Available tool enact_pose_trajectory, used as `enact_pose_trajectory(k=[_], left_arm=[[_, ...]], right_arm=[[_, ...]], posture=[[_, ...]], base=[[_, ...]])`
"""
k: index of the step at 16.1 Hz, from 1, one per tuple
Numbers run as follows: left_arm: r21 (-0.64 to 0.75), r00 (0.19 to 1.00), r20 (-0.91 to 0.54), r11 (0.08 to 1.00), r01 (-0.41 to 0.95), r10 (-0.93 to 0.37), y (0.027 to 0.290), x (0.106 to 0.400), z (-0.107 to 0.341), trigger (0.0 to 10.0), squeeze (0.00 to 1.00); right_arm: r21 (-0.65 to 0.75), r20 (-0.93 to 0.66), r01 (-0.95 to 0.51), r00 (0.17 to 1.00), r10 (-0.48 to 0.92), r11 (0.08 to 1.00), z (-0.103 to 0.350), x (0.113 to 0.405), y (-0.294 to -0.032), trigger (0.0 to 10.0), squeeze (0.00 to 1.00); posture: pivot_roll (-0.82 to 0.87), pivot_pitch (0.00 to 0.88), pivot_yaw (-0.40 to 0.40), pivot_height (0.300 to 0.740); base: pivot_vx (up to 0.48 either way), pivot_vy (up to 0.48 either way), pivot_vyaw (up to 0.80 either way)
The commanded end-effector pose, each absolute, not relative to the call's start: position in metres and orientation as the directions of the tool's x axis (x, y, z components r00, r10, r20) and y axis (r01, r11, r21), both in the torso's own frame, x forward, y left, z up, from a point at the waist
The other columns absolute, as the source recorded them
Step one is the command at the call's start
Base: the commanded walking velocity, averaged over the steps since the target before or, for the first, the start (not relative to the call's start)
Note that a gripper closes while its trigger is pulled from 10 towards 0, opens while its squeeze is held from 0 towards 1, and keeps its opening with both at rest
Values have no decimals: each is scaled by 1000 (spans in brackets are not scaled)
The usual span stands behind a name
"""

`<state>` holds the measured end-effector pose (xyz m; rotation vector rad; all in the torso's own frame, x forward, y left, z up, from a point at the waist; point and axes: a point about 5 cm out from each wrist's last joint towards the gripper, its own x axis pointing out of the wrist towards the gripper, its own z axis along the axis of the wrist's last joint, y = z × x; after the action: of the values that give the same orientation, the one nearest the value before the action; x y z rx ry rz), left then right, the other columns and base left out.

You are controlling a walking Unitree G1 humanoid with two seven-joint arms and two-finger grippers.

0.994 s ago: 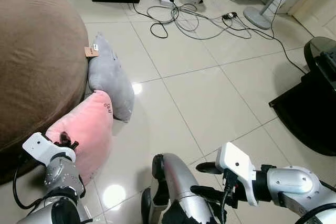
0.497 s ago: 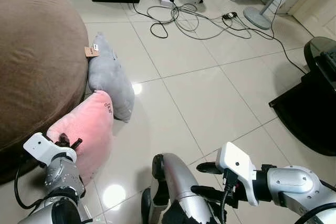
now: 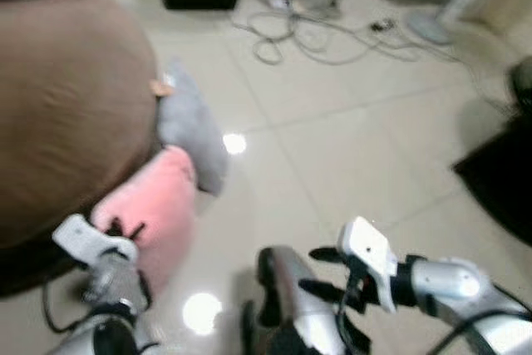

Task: Move the pillow to the sofa from floor

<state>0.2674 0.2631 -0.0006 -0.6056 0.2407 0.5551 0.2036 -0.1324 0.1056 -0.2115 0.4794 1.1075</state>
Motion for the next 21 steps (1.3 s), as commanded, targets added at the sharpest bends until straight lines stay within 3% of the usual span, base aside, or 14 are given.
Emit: enact_pose_trajectory(k=[1, 6, 8, 10, 12, 13, 16, 18, 19, 21], left_arm=[[-497, 844, -379, 686, -531, 379, 251, 265, -7, 0, 0], [-629, 948, -242, 711, -315, 206, 200, 296, 12, 0, 0], [-611, 977, -171, 765, -205, 126, 190, 305, 22, 0, 0], [-504, 1000, 14, 864, 5, 3, 180, 311, 49, 0, 0], [-426, 986, 155, 896, 123, -62, 175, 308, 77, 0, 0], [-398, 977, 201, 905, 151, -75, 173, 303, 90, 0, 0], [-238, 949, 292, 953, 188, -115, 164, 292, 127, 0, 0], [-61, 958, 281, 995, 84, -64, 169, 290, 143, 353, 0], [-32, 979, 204, 999, 36, -29, 174, 290, 145, 10000, 0], [14, 982, 183, 999, 45, -47, 177, 288, 155, 10000, 0]], right_arm=[[39, -473, -879, 402, 784, 475, 101, 210, -135, 10000, 0], [-31, -409, -821, 531, 742, 570, 83, 247, -128, 10000, 0], [-45, -372, -792, 579, 725, 609, 86, 261, -126, 10000, 0], [-39, -250, -694, 703, 666, 719, 100, 276, -124, 10000, 0], [-49, -169, -559, 821, 545, 828, 109, 287, -131, 10000, 0], [-69, -141, -488, 868, 476, 870, 113, 292, -134, 10000, 0], [-18, -93, -413, 907, 410, 910, 126, 297, -137, 10000, 0], [-35, -112, -397, 914, 391, 917, 125, 298, -138, 10000, 0], [-31, -124, -361, 927, 355, 932, 123, 299, -141, 10000, 0], [-32, -111, -306, 947, 301, 951, 126, 302, -145, 10000, 0]], posture=[[-187, 88, -171, 570], [-48, 0, -41, 570], [-10, 0, -43, 570], [112, 0, -72, 570], [142, 0, -80, 570], [143, 0, -72, 570], [148, 0, -67, 570], [150, 0, -62, 570], [149, 0, -53, 570], [148, 0, -39, 570]], base=[[0, 0, 0], [0, 0, 0], [0, 0, 0], [0, 0, 0], [0, 0, 0], [0, 0, 0], [0, 0, 0], [0, 0, 0], [0, 0, 0], [0, 0, 0]])
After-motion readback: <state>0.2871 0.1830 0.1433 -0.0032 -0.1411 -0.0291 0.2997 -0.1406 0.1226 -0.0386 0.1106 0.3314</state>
